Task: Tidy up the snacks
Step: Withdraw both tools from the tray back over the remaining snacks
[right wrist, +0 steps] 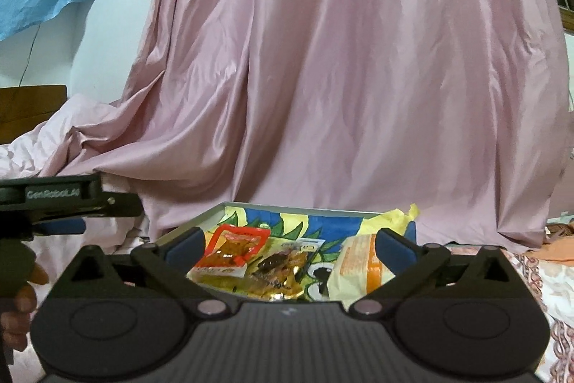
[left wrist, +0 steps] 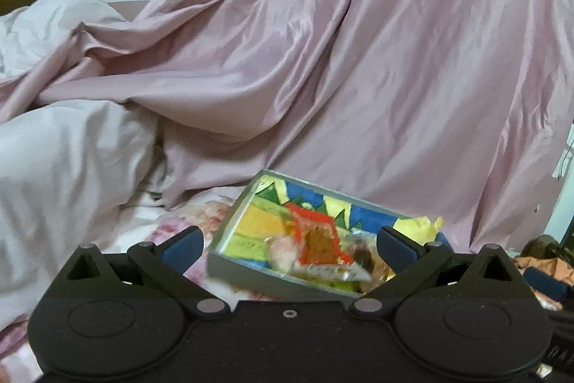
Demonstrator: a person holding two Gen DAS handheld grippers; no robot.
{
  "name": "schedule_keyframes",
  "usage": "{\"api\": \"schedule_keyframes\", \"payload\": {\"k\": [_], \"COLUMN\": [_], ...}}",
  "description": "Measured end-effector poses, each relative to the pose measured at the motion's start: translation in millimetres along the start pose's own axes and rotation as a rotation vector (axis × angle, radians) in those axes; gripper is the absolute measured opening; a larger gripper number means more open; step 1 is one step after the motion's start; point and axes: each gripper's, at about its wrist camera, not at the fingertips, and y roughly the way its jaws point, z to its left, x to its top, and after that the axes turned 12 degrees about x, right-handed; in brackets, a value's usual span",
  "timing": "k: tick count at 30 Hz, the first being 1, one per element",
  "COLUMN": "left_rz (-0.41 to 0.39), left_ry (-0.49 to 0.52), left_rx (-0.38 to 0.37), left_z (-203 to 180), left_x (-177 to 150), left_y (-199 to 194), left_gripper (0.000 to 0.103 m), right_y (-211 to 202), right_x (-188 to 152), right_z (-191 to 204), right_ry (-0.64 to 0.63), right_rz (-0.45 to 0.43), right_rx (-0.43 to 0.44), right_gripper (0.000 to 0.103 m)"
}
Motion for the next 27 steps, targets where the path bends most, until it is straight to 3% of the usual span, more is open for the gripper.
{"api": "schedule_keyframes", "payload": {"k": [12, 27], "left_rz": [0.040, 0.144], "left_ry": [0.036, 0.084], "left_rx": [0.050, 0.090], "left_z": [34, 52], "left_x": [-41, -87], "left_y": [-53, -87], "left_gripper": [0.102, 0.102], "right_y": [-56, -90], "right_x": [-24, -70], "right_z": [21, 45], "right_ry": [-0.004, -0.028], "right_rz": [0.036, 0.201], "right_rx": [-0.013, 0.005], "right_gripper": [0.103, 0.103]}}
